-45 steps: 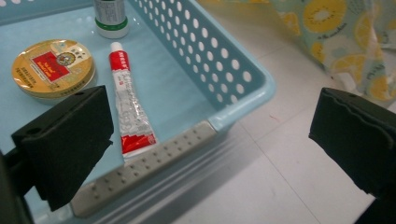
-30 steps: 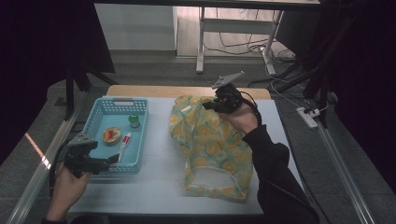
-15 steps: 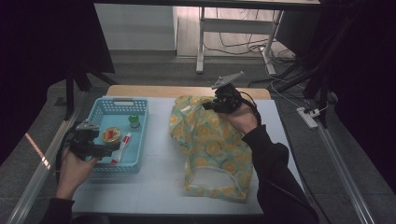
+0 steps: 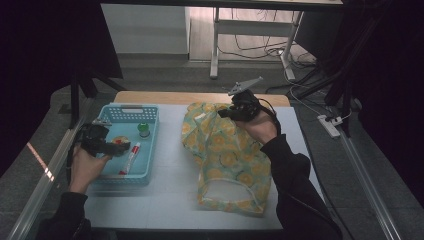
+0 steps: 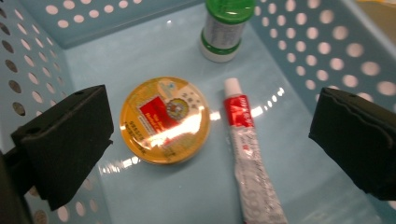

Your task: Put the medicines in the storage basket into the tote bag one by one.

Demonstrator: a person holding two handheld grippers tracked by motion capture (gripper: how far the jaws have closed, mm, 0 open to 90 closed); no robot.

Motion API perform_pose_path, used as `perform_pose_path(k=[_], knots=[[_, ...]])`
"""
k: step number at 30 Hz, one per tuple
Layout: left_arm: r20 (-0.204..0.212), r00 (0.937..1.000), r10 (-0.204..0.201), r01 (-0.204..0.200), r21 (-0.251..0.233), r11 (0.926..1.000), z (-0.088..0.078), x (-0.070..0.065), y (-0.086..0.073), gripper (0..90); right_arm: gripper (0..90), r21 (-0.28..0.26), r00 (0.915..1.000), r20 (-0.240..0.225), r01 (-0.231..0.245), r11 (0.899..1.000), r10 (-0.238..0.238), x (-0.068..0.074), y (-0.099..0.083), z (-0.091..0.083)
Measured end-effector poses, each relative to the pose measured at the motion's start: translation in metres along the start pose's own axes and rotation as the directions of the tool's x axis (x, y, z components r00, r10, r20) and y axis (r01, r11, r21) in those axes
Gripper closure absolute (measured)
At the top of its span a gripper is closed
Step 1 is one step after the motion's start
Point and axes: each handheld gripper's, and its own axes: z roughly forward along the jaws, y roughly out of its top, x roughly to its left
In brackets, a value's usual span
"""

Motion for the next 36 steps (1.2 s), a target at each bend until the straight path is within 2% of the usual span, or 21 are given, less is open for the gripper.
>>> perform_pose_path(k=[8,18,23,27,30,32,34,36], knots=[[-0.007,0.9999,-0.016,0.016,0.068,0.9975,0.020,0.011,0.008,0.0,90.0,0.002,1.0000,-0.002,0.001,1.000,-0.001,0.001,0.001,0.003],[-0.035,0.9990,-0.028,0.033,0.150,0.9881,0.044,0.016,0.012,0.0,90.0,0.006,1.0000,-0.006,0.000,1.000,0.000,0.000,-0.001,0.004],[-0.055,0.9982,-0.026,0.036,0.194,0.9803,0.050,0.016,0.016,0.0,90.0,0.008,1.0000,-0.010,0.001,1.000,-0.001,0.000,-0.001,0.004],[-0.066,0.9976,-0.019,0.034,0.242,0.9696,0.058,0.014,0.018,0.0,90.0,0.007,1.0000,-0.010,0.001,1.000,-0.001,0.000,-0.001,0.004],[-0.092,0.9958,-0.005,0.030,0.273,0.9615,0.064,0.012,0.019,0.1,90.0,0.007,0.9999,-0.010,0.001,1.000,-0.001,0.000,-0.001,0.004],[-0.081,0.9965,-0.024,0.046,0.286,0.9573,0.067,0.013,0.019,1.4,90.0,0.008,0.9999,-0.010,0.001,1.000,-0.001,0.000,-0.002,0.004],[-0.100,0.9948,-0.021,0.051,0.303,0.9517,0.069,0.014,0.020,3.4,90.0,0.007,1.0000,-0.010,0.002,1.000,-0.002,0.000,-0.002,0.004],[-0.096,0.9948,-0.032,0.061,0.312,0.9480,0.070,0.014,0.020,6.3,90.0,0.008,1.0000,-0.009,-0.001,1.000,0.001,0.000,-0.003,0.004]])
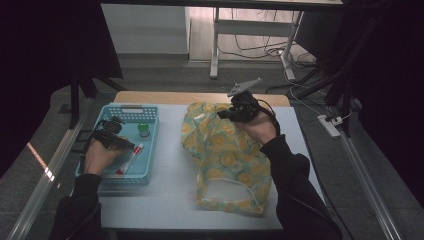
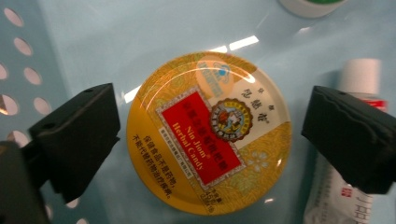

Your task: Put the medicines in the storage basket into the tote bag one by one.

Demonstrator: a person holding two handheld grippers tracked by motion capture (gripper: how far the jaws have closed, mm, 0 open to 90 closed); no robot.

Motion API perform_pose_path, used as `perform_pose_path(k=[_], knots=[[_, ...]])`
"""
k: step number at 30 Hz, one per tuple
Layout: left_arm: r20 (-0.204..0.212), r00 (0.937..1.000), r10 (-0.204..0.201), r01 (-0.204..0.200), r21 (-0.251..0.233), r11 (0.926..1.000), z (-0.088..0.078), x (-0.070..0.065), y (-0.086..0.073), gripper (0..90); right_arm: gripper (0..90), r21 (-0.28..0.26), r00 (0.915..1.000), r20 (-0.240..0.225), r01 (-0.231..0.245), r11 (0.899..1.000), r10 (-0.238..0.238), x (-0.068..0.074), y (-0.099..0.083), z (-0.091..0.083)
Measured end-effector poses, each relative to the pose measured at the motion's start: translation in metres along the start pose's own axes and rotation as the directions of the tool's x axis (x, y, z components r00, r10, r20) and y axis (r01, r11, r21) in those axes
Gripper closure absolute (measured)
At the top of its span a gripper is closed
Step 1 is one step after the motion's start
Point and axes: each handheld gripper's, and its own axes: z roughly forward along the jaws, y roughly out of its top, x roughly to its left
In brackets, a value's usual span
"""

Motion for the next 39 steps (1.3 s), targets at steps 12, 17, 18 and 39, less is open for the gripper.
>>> perform_pose_path(k=[12,17,18,39], knots=[[-0.003,0.9989,-0.048,0.048,0.050,0.9976,0.002,0.002,0.001,20.0,90.0,-0.001,1.0000,0.001,-0.010,1.000,0.010,-0.002,-0.004,0.000],[0.011,0.9990,-0.042,0.042,0.052,0.9978,0.000,0.003,0.000,20.3,90.0,-0.003,1.0000,0.000,-0.009,1.000,0.009,-0.002,-0.005,0.001],[0.017,0.9989,-0.043,0.042,0.046,0.9981,-0.001,0.003,0.000,20.3,90.0,-0.004,1.0000,0.000,-0.009,1.000,0.009,-0.002,-0.005,0.001],[0.141,0.9838,0.111,-0.088,-0.158,0.9835,-0.067,-0.018,-0.012,20.3,90.0,-0.012,0.9999,0.005,-0.013,1.000,0.014,-0.003,-0.006,0.002]])
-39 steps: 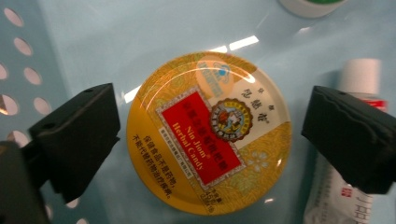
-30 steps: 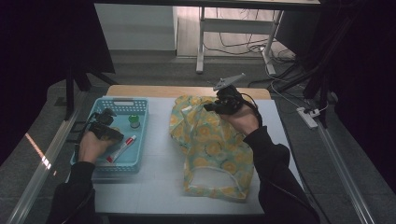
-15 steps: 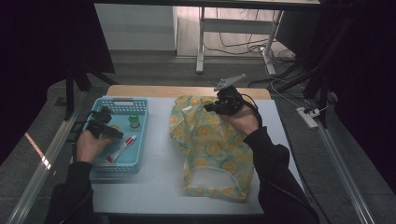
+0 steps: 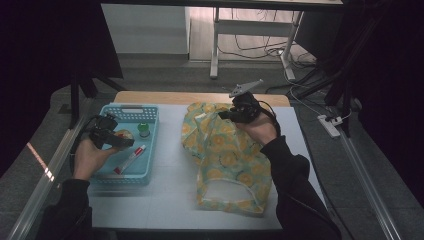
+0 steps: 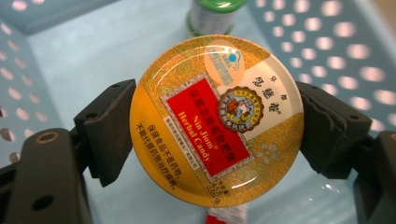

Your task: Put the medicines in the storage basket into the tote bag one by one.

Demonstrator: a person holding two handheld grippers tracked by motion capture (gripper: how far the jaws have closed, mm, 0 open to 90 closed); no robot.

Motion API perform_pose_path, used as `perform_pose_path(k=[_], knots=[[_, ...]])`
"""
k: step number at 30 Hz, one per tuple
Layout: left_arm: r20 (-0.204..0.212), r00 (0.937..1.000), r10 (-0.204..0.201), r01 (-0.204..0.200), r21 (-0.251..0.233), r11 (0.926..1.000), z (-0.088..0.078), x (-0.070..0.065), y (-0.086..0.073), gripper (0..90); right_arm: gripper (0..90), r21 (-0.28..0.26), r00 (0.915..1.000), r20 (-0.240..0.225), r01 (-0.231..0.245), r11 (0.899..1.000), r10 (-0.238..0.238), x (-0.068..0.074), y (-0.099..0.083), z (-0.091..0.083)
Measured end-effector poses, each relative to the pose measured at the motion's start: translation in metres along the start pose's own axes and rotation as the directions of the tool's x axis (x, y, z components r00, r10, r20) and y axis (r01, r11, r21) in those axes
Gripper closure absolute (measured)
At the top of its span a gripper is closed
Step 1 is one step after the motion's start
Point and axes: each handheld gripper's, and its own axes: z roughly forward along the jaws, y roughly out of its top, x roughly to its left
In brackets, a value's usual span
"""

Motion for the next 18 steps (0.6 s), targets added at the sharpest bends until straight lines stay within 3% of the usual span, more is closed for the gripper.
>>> perform_pose_path(k=[9,18], knots=[[0.046,0.9944,0.095,-0.092,-0.056,0.9942,-0.023,-0.029,-0.004,20.3,90.0,0.003,1.0000,0.004,-0.007,1.000,0.007,-0.004,-0.002,0.003],[0.109,0.9794,0.170,-0.160,-0.092,0.9827,-0.037,-0.056,-0.005,20.3,90.0,0.001,0.9998,0.008,-0.019,1.000,0.019,-0.010,-0.005,0.007]])
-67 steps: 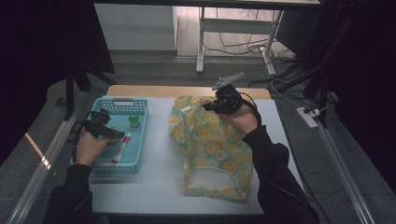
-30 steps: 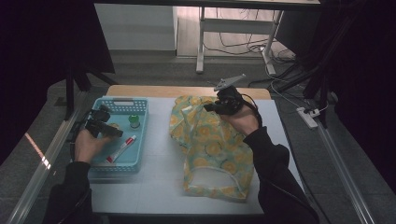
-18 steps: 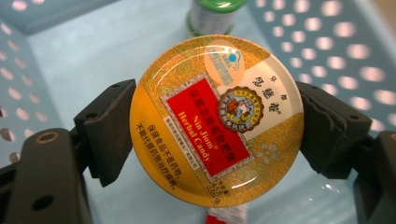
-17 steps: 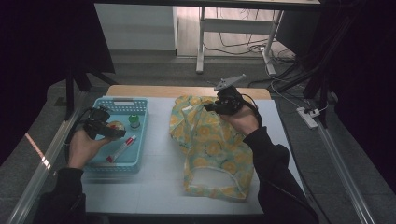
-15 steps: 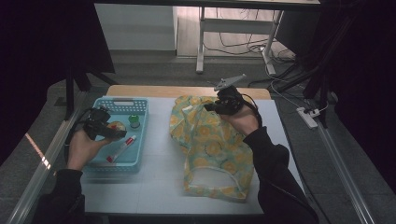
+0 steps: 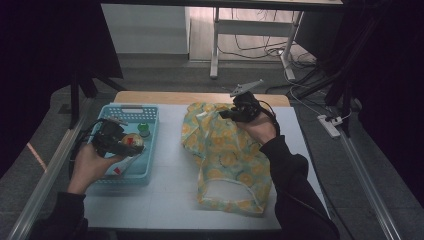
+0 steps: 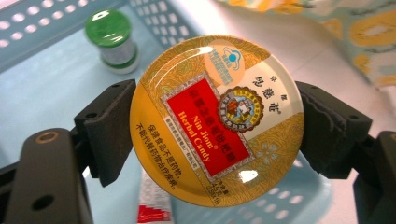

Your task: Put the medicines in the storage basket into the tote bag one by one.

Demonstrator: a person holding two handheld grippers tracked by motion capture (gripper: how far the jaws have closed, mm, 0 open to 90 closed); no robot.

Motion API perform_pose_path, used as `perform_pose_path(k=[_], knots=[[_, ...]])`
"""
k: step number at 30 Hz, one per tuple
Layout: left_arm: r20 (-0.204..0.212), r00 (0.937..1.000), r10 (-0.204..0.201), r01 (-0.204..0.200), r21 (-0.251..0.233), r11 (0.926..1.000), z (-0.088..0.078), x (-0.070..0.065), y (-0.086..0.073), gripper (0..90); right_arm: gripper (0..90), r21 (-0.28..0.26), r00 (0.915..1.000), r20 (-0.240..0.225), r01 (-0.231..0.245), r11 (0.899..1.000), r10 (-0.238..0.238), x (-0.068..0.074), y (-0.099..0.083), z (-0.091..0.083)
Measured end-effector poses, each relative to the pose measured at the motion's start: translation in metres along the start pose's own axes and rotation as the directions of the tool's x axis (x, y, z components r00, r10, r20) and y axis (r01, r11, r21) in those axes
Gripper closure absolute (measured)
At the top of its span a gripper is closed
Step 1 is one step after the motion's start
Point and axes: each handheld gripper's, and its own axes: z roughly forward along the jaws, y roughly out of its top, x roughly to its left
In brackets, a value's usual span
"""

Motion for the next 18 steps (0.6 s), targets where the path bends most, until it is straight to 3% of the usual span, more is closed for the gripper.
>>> perform_pose_path(k=[5,9,18], knots=[[0.047,0.9980,0.042,-0.042,-0.012,0.9991,0.000,-0.018,0.006,20.3,90.0,0.000,1.0000,0.001,-0.004,1.000,0.004,-0.003,0.000,0.003],[0.085,0.9928,0.084,-0.082,-0.019,0.9964,0.000,-0.034,0.013,20.3,90.0,0.001,1.0000,0.001,-0.006,1.000,0.006,-0.004,0.000,0.005],[0.167,0.9724,0.164,-0.161,-0.030,0.9865,0.008,-0.068,0.029,20.3,90.0,-0.006,0.9999,-0.005,-0.016,1.000,0.016,-0.010,-0.003,0.010]])
